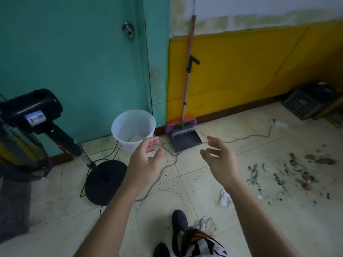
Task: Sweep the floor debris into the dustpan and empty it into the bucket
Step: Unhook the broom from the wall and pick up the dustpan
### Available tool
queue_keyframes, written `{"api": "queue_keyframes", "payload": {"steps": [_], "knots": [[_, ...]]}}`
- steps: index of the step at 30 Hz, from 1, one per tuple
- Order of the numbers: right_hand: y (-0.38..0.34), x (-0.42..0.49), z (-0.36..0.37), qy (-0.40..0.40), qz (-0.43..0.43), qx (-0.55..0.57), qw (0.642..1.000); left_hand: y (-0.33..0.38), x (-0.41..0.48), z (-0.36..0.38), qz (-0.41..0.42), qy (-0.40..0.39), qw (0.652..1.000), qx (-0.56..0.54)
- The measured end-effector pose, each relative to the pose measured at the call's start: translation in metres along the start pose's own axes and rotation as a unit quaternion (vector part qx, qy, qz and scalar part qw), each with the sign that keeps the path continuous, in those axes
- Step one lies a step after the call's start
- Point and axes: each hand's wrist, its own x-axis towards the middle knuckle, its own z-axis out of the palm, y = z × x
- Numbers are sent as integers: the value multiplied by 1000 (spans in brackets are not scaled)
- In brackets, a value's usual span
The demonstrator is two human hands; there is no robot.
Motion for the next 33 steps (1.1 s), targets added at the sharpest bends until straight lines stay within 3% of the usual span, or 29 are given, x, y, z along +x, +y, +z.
{"api": "queue_keyframes", "payload": {"steps": [23, 33], "knots": [[-13, 230, -52, 29, 11, 41, 999, 78, 237, 101, 47, -34, 997, 58], [-12, 285, -70, 30, 1, 33, 999, 95, 288, 130, 54, -40, 995, 74]]}}
